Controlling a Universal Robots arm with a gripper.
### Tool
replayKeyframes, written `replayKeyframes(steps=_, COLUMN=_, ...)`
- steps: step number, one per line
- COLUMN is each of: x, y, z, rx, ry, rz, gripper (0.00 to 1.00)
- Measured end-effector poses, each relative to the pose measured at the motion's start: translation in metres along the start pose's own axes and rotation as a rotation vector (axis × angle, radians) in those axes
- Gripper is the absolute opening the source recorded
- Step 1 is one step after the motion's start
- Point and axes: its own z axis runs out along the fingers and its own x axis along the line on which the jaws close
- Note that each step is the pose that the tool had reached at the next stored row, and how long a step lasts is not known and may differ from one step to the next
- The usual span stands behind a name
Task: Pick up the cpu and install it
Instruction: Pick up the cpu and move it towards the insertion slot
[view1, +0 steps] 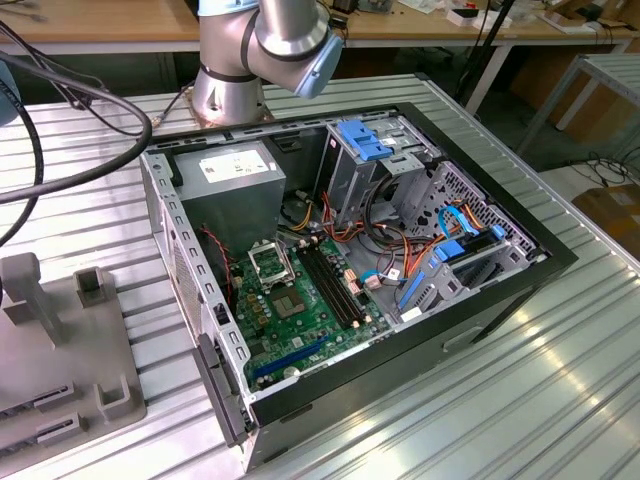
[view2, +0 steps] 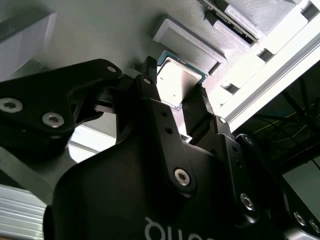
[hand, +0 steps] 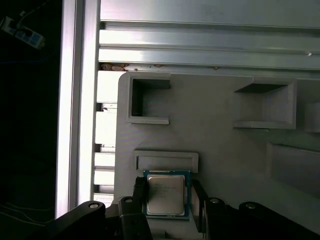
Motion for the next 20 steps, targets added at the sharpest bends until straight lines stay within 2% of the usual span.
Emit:
replayKeyframes(steps=11, x=-0.0003, y=0.0000, z=-0.0012, rx=0.0002, ry=0.0003, rz=0.001, gripper=0.45)
replayKeyframes(steps=14, x=-0.0002, y=0.0003, z=-0.0064, rx=0.0000, ry=0.0000, rz=0.001, gripper=0.45)
replayKeyframes(steps=20, x=0.0001, y=0.0010, z=-0.0225, rx=0.0001, ry=0.0001, rz=0.001, gripper=0.45)
